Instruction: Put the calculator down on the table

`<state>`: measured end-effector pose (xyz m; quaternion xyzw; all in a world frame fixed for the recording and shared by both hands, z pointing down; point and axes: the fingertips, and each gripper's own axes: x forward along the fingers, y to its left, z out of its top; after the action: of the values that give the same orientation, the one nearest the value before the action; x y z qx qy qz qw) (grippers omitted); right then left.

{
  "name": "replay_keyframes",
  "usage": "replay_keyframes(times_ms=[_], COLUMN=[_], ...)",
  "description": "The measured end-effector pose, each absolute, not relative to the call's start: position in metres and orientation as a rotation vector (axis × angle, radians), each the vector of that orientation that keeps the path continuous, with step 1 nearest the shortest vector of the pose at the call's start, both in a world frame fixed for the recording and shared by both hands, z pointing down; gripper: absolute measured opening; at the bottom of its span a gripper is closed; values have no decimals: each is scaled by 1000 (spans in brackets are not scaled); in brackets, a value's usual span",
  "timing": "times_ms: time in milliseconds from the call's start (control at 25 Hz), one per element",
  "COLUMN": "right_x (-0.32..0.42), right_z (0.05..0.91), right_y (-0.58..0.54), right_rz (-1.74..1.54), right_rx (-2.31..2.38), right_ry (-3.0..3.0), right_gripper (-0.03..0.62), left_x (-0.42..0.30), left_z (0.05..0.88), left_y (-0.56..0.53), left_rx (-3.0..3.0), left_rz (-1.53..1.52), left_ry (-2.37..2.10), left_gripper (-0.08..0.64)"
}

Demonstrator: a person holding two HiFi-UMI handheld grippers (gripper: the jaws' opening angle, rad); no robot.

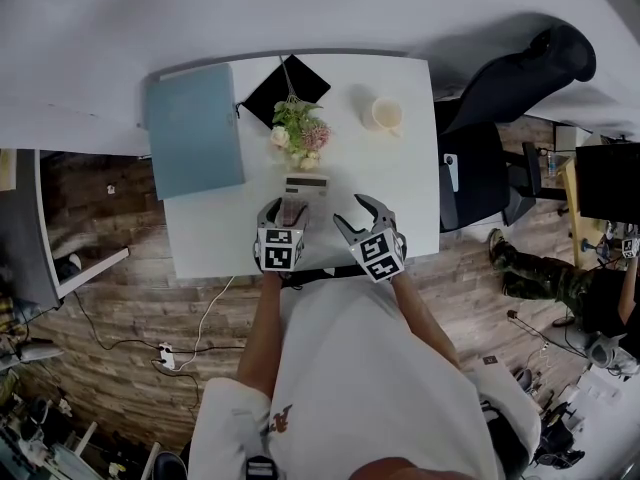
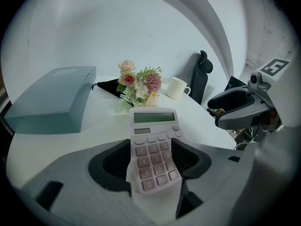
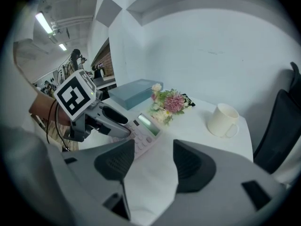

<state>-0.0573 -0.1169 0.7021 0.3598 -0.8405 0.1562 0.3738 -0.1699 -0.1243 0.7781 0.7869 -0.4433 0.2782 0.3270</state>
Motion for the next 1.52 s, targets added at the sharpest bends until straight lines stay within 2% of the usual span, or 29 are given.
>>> replay_keyframes(times_ms=[480, 560, 1120, 1520], right_x=[-59, -57, -50, -31], right_z=[675, 664, 530, 455], right_y=[-125, -129, -147, -116], right_rz=[370, 360, 65, -93], right_rx=[1095, 1157, 1341, 1375], right_ry=[-2173, -2173, -2423, -2593], right_gripper=[262, 288, 302, 330], left_x=[-166, -166, -174, -167], left_z=[696, 676, 527, 449], left_y=[-148, -155, -159, -118], left_rx=[2372, 2432, 2638, 2622], left_rz=[629, 595, 337, 226], left_ry=[-1214, -1230, -1568, -1831], left_gripper=[322, 341, 358, 374])
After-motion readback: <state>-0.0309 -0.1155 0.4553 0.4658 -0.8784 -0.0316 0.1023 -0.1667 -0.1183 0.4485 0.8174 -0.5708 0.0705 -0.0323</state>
